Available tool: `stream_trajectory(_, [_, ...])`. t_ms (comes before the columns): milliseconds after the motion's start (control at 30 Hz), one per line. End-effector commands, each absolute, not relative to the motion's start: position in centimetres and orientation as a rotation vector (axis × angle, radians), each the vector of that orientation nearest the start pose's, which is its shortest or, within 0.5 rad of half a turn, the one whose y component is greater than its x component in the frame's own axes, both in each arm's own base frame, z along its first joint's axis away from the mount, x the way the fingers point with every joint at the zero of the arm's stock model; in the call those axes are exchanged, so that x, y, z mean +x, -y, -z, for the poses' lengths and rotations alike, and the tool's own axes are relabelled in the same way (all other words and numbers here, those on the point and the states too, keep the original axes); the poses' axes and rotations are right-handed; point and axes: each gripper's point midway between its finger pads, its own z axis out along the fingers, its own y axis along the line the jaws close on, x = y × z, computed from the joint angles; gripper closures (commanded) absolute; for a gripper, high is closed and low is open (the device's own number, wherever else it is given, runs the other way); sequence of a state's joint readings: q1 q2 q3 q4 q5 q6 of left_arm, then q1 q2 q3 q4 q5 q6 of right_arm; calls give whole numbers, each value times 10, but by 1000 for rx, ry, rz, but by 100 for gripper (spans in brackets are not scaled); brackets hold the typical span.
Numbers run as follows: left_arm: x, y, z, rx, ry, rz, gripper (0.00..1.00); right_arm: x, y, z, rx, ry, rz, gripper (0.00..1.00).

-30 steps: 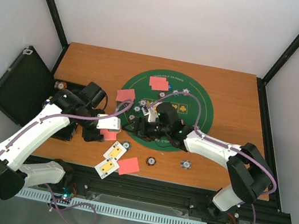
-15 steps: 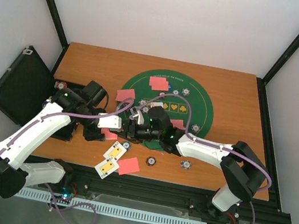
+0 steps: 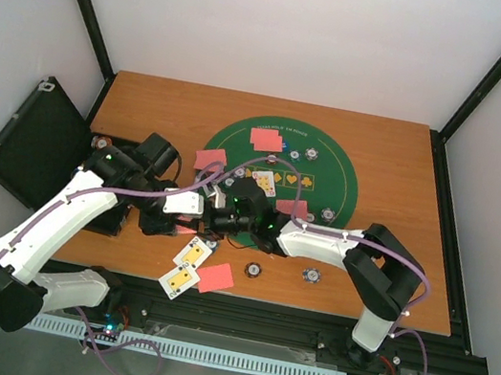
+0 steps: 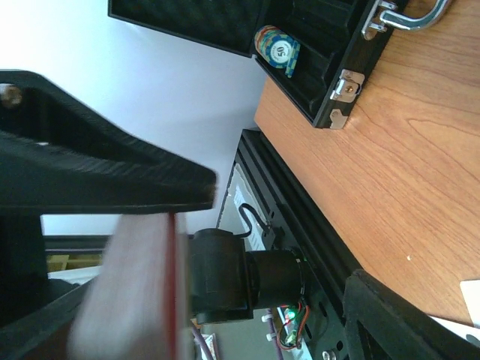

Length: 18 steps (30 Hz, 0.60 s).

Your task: Distribute texas hold em gaming equipment

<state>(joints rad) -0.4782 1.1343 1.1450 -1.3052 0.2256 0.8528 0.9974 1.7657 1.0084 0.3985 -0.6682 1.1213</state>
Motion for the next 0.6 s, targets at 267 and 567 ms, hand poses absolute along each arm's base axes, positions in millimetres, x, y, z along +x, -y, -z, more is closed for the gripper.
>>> stream_trajectory(267, [175,143,-207,1758,-2142,282,83,194,-442,-153,-319,-2464,-1835,31])
stream_trajectory(567, [176,142,-205,1758,-2146,273,83,196,-432,-159,-325,-2460,-1789,40])
